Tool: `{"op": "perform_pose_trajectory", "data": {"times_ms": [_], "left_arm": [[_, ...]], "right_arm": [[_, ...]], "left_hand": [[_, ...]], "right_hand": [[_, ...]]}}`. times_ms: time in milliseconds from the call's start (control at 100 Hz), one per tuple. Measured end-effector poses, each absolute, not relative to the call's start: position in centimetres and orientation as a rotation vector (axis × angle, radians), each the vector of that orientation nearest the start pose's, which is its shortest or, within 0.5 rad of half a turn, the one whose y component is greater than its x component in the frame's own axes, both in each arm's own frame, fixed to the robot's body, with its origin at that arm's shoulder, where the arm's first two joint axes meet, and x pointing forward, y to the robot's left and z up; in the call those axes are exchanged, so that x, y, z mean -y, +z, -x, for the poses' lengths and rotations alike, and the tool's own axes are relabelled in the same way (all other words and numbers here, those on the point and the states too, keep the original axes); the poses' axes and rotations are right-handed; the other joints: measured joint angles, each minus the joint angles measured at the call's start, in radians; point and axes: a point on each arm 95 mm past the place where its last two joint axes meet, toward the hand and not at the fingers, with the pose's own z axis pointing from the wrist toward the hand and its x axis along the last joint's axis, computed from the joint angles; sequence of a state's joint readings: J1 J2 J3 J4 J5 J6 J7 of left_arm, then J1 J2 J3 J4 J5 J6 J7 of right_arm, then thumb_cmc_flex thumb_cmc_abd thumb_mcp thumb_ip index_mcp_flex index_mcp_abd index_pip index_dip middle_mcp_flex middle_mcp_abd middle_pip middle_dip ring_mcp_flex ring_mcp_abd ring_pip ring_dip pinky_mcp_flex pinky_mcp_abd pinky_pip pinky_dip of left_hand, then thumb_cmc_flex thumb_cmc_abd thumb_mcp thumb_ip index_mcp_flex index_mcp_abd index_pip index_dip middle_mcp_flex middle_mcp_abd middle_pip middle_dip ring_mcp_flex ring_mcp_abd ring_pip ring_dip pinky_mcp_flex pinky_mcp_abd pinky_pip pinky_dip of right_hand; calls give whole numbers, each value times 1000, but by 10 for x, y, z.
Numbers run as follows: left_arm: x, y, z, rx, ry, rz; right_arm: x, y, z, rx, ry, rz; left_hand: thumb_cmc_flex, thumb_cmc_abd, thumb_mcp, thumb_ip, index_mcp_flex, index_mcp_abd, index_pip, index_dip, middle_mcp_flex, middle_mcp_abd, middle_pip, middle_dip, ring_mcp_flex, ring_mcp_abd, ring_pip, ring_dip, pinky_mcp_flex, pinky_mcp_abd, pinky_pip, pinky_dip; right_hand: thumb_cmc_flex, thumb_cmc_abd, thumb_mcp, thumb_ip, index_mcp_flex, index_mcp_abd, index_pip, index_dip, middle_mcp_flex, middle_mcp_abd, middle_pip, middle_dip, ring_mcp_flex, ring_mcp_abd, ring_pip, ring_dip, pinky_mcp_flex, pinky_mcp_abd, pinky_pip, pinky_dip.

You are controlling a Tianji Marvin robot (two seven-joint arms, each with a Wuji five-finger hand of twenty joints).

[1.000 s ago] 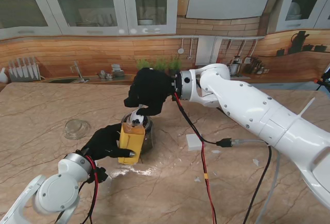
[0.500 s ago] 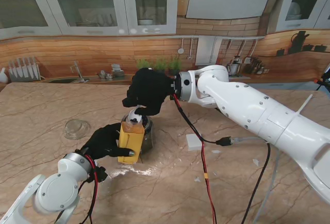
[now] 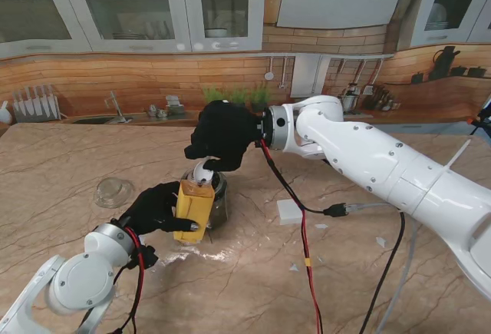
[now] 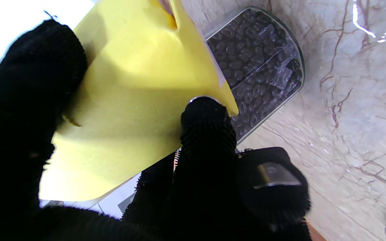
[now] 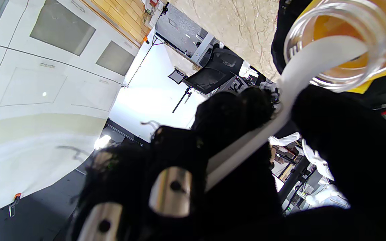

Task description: Portion coffee beans from the glass jar into the coffee jar

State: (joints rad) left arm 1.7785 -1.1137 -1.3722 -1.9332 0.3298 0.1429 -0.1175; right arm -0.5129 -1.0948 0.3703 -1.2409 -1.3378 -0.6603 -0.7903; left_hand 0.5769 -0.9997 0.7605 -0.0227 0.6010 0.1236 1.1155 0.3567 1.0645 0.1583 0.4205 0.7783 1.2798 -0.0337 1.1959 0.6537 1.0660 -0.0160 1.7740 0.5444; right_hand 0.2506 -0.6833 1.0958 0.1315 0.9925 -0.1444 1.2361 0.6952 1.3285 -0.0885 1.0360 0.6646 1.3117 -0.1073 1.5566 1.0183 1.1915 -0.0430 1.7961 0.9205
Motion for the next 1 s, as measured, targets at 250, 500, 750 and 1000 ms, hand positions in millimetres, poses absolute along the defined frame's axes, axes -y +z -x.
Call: {"op": "perform_pose_trajectory", "data": {"times_ms": [250, 500, 750, 1000], "left_arm": [[-6, -266, -359, -1107, -1850, 1882], [-6, -266, -359, -1085, -1862, 1883], [-4, -268, -357, -1087, -1861, 1892], [-5, -268, -357, -1084, -1860, 1895]], "right_arm": [[-164, -135, -477, -1754, 2003, 640], [-165, -135, -477, -1748, 2005, 619], [-172, -140, -473, -1780, 2016, 687], [-173, -135, -475, -1760, 2018, 690]], "left_hand": [[0, 0, 0, 0, 10, 0, -17, -3, 1, 2, 0, 0, 0, 0, 12, 0, 0, 0, 0, 0], [0, 0, 0, 0, 10, 0, -17, -4, 5, 3, 0, 0, 0, 1, 15, 0, 0, 1, 0, 0], [0, 0, 0, 0, 11, 0, -17, -4, 6, 4, 0, 0, 0, 2, 15, 0, 0, 2, 0, 0], [0, 0, 0, 0, 11, 0, -17, -4, 7, 4, 0, 0, 0, 5, 15, 0, 0, 5, 1, 0]], "right_hand": [[0, 0, 0, 19, 0, 0, 0, 0, 0, 0, 0, -1, 0, 0, 0, 0, 0, 0, 0, -1], [0, 0, 0, 21, -1, 1, 0, -1, 0, 0, 0, -1, 0, 0, 0, 0, 0, 0, 0, -1], [0, 0, 0, 22, -1, 2, 0, -1, 0, 0, 0, -2, 0, 0, 0, 0, 0, 0, 0, -2], [0, 0, 0, 22, -1, 2, 0, -1, 0, 0, 0, -11, 0, 0, 0, 0, 0, -1, 0, -2]]}}
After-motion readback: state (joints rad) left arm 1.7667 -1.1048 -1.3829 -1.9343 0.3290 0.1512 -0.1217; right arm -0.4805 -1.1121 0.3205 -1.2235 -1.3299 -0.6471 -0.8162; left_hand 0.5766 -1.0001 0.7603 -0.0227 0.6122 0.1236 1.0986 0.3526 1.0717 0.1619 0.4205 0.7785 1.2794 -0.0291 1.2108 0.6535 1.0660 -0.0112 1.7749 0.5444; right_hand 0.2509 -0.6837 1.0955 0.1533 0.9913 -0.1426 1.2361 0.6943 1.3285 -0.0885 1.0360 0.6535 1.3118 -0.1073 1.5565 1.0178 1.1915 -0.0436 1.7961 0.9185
